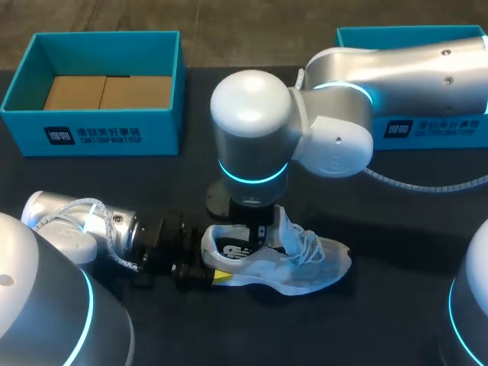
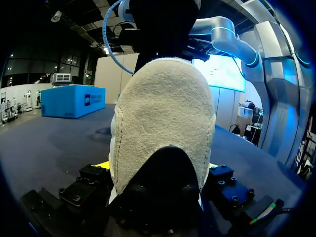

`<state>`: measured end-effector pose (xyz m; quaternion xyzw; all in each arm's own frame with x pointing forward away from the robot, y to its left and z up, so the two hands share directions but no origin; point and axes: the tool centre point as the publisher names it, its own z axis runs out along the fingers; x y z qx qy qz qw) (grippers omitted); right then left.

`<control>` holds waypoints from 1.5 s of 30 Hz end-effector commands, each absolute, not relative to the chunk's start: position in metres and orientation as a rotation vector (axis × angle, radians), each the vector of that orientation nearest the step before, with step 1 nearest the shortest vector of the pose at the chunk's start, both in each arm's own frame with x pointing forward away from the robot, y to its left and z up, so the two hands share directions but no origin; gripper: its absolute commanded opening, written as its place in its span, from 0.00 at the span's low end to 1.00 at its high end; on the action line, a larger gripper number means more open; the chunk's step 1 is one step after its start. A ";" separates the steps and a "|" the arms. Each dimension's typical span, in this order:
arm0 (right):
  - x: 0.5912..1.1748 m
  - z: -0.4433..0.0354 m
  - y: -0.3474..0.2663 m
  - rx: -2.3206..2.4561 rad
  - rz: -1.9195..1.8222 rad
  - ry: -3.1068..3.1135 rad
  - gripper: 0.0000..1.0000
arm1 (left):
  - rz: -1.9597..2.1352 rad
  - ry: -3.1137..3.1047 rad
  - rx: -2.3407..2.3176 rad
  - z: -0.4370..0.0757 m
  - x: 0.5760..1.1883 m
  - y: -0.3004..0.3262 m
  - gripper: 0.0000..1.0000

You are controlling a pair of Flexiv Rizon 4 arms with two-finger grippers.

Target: Take the shoe out of the shoebox, open the shoe tongue, remove and reinsert the insole, then place the shoe into the shoebox

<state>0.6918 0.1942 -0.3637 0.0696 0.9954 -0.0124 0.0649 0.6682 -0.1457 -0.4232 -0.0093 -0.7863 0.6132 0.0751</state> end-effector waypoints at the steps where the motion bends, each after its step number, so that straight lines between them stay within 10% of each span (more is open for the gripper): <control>1: 0.691 -0.377 0.193 0.206 -0.035 2.997 0.00 | 1.838 -2.360 -0.027 -0.427 0.667 -0.146 0.00; 21: 0.680 -0.384 0.160 0.366 -0.005 2.908 0.00 | 1.838 -2.360 -0.027 -0.427 0.667 -0.146 0.00; 23: 0.680 -0.384 0.159 0.372 -0.014 2.907 0.28 | 1.838 -2.360 -0.027 -0.427 0.667 -0.146 0.00; 45: 0.686 -0.422 0.161 0.383 -0.032 3.022 0.31 | 1.838 -2.360 -0.027 -0.427 0.667 -0.146 0.00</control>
